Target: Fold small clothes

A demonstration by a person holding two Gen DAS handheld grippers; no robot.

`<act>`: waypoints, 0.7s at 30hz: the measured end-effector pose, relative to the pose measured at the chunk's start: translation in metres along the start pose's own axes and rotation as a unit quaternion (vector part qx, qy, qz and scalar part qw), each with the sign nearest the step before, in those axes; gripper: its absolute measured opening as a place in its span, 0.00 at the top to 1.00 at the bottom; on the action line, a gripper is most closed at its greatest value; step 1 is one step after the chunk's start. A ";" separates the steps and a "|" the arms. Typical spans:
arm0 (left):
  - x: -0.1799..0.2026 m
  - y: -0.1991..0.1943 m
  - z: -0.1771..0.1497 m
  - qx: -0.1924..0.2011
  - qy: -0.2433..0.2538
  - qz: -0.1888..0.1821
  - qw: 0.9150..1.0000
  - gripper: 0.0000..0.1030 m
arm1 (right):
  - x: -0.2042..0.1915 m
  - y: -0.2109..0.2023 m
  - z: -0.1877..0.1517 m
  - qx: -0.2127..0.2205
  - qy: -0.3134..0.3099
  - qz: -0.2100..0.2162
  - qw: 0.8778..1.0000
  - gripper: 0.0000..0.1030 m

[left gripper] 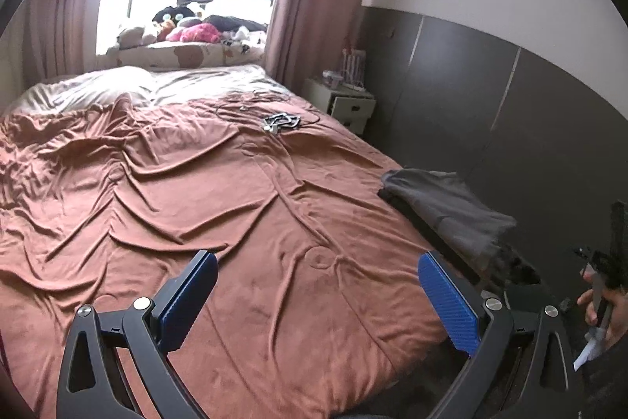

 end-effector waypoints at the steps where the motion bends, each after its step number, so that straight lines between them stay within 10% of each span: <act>1: 0.000 -0.005 -0.002 0.001 0.005 0.003 1.000 0.00 | -0.006 -0.006 -0.003 0.003 -0.001 0.000 1.000 0.00; 21: -0.020 -0.135 -0.074 0.036 -0.004 0.011 0.999 0.00 | -0.083 -0.060 -0.051 0.016 -0.011 0.021 1.000 0.00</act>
Point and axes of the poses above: each gripper's, at about its wrist camera, not at the fingertips, and y roughly the way its jaws point, x to its right, z to its top, the point moved 6 cm from there along y, roughly the way its jaws point, and after that the axes turned 11 degrees about z, right-handed, at the moved point
